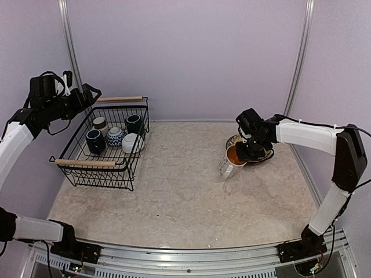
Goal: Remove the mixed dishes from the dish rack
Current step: Place the cup at the center of the board.
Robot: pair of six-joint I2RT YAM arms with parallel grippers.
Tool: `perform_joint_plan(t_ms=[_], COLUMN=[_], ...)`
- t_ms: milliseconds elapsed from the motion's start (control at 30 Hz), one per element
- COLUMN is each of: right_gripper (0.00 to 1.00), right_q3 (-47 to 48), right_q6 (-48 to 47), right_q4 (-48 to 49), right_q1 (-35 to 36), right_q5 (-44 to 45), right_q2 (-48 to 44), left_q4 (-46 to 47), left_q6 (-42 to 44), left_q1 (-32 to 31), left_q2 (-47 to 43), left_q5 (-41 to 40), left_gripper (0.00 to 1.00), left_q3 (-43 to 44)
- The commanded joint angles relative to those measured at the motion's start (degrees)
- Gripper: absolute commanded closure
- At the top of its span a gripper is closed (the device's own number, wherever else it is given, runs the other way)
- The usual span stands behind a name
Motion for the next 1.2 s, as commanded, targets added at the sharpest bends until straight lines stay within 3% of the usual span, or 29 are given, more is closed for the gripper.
perform_joint_plan(t_ms=[0, 267, 500, 1067, 1167], right_gripper=[1.0, 1.0, 1.0, 1.0, 0.92], right_q3=[-6.5, -12.7, -12.8, -14.8, -14.6], right_q6=[2.4, 4.7, 5.8, 5.4, 5.6], right_q4=[-2.1, -4.6, -6.2, -4.6, -4.7], right_q1=[-3.0, -10.3, -15.5, -19.1, -19.1], right_q5=[-0.5, -1.7, -2.5, 2.0, 2.2], right_q2=[-7.9, -14.7, -14.3, -10.2, -9.6], left_q4=[1.4, 1.2, 0.2, -0.4, -0.9], left_q6=[-0.7, -8.5, -8.0, -8.0, -7.8], left_q1=[1.8, 8.9, 10.2, 11.5, 11.4], left_q2=[0.6, 1.5, 2.8, 3.7, 4.1], left_q5=[-0.3, 8.7, 13.3, 14.3, 14.5], left_gripper=[0.01, 0.01, 0.04, 0.06, 0.06], left_q3=[-0.2, -0.5, 0.3, 0.0, 0.3])
